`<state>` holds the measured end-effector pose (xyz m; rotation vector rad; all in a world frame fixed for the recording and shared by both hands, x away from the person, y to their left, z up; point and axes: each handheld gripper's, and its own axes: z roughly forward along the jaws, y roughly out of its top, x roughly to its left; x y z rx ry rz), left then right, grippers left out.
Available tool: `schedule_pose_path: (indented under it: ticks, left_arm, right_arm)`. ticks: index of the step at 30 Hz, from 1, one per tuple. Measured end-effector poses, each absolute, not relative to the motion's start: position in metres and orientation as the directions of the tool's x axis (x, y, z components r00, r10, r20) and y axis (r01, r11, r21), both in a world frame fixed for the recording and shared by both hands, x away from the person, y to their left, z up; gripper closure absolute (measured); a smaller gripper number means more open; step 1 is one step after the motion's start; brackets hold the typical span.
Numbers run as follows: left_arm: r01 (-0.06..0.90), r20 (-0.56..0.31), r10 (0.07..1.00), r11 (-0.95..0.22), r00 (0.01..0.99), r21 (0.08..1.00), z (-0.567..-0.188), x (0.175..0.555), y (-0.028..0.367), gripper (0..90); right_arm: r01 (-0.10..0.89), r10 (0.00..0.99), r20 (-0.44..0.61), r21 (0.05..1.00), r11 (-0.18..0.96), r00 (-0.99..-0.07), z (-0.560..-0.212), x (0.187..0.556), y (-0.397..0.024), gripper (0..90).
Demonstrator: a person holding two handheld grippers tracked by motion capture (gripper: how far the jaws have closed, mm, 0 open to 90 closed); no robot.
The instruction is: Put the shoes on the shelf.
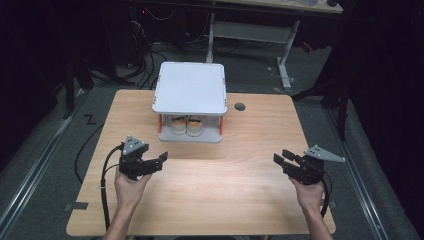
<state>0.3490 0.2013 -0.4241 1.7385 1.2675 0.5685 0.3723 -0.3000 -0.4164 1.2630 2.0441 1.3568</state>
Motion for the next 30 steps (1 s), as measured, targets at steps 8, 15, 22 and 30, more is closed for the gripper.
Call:
schedule_pose_path:
  ticks: [8,15,22,30]
  left_arm:
    - [0.556,-0.084,0.929,-0.141,0.360,0.819,-0.453,0.345,0.205,22.4]
    - [0.634,-0.070,0.958,-0.128,0.277,0.763,-0.485,0.353,0.215,22.9]
    - [0.678,-0.013,0.974,-0.148,0.227,0.720,-0.504,0.363,0.218,23.4]
    - [0.658,0.004,0.975,-0.153,0.222,0.737,-0.507,0.360,0.214,22.8]
  right_arm:
    - [0.520,0.879,0.118,0.839,0.161,-0.462,-0.451,0.367,-0.313,50.5]
    - [0.568,0.908,0.078,0.801,0.189,-0.412,-0.477,0.375,-0.316,48.9]
    - [0.609,0.926,0.019,0.758,0.233,-0.378,-0.495,0.385,-0.312,48.1]
    - [0.618,0.923,-0.018,0.738,0.271,-0.383,-0.501,0.389,-0.307,45.9]
